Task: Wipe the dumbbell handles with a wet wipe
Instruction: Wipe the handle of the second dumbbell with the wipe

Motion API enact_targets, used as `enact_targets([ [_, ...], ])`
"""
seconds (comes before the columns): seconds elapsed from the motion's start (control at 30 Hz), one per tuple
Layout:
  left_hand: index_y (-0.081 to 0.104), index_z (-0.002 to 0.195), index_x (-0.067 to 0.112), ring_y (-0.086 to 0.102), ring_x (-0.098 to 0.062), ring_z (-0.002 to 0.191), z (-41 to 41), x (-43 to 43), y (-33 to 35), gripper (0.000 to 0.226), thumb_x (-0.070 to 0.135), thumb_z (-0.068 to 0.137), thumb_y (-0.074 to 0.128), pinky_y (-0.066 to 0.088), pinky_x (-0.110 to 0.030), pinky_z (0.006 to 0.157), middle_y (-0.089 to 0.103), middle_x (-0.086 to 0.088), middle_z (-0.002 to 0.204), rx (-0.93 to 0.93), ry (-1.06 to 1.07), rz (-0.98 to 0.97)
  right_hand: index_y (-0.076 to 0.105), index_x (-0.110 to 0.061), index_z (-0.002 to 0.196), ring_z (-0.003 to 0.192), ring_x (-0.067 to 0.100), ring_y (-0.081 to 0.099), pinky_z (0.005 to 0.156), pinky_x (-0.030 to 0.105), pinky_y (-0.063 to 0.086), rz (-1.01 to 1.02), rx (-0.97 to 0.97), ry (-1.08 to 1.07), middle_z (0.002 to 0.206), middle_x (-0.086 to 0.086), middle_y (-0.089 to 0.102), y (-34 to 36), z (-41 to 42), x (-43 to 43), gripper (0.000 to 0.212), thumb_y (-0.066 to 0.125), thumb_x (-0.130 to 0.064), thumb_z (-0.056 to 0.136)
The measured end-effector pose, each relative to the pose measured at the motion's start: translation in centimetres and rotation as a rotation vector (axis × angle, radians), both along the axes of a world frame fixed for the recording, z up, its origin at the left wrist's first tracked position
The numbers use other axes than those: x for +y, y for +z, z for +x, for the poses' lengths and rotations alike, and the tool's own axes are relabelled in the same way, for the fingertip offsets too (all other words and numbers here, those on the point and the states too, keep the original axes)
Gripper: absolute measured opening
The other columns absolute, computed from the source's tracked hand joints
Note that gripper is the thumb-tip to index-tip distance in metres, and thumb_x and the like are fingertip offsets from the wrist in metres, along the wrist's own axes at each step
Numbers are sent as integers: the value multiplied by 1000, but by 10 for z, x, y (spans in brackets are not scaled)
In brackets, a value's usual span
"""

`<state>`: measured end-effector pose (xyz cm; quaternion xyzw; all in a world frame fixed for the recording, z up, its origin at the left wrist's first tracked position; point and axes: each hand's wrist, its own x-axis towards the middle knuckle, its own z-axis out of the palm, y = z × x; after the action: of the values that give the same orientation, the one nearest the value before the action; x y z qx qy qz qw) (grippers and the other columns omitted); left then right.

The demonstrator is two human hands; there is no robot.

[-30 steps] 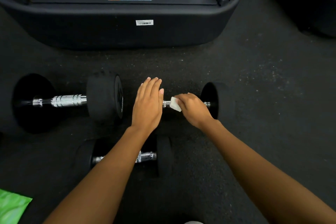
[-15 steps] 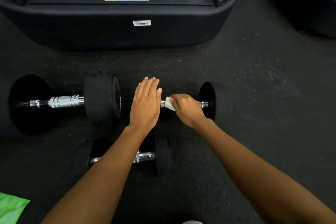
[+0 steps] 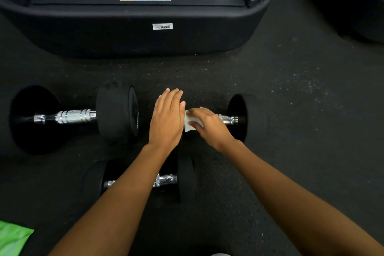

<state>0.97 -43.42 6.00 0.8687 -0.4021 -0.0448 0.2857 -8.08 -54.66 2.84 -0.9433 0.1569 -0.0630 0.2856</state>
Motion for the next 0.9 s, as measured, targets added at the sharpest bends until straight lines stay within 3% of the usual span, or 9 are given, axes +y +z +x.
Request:
enact_targets([
  [0.13, 40, 136, 3, 25, -22, 139, 0, 0, 0, 41, 20, 100, 30, 11, -32, 115, 41, -12, 143, -11, 2, -3, 59, -4, 109, 107, 26, 55, 99, 36, 41, -94, -37, 39, 112, 12, 62, 0, 4, 7, 26, 64, -5, 84],
  [0.37, 39, 137, 5, 24, -21, 139, 1, 0, -1, 44, 25, 100, 26, 10, -32, 115, 40, -10, 144, -22, 2, 18, 58, -3, 95, 94, 28, 56, 85, 34, 46, -320, -88, 86, 105, 14, 60, 0, -10, 1, 30, 74, 1, 70],
  [0.57, 43, 134, 4, 29, -23, 137, 0, 0, -3, 57, 33, 96, 12, 12, -33, 113, 44, -13, 141, -65, 0, 16, 59, -3, 92, 89, 26, 54, 95, 38, 42, -394, -119, 113, 98, 12, 62, -3, 9, 14, 29, 69, 5, 66],
  [0.7, 41, 135, 4, 27, -23, 138, 1, 1, -1, 52, 30, 96, 19, 12, -33, 114, 42, -12, 142, -34, -2, 23, 59, -5, 92, 94, 23, 52, 100, 34, 36, -459, -136, 148, 102, 11, 62, -6, -5, 5, 31, 72, 6, 66],
  [0.9, 42, 135, 5, 26, -21, 138, 1, 0, 0, 51, 30, 96, 21, 11, -31, 114, 42, -10, 142, -28, 7, 8, 61, -2, 101, 101, 23, 51, 100, 39, 41, -422, -155, 73, 110, 13, 63, -9, -30, -10, 24, 68, 0, 79],
])
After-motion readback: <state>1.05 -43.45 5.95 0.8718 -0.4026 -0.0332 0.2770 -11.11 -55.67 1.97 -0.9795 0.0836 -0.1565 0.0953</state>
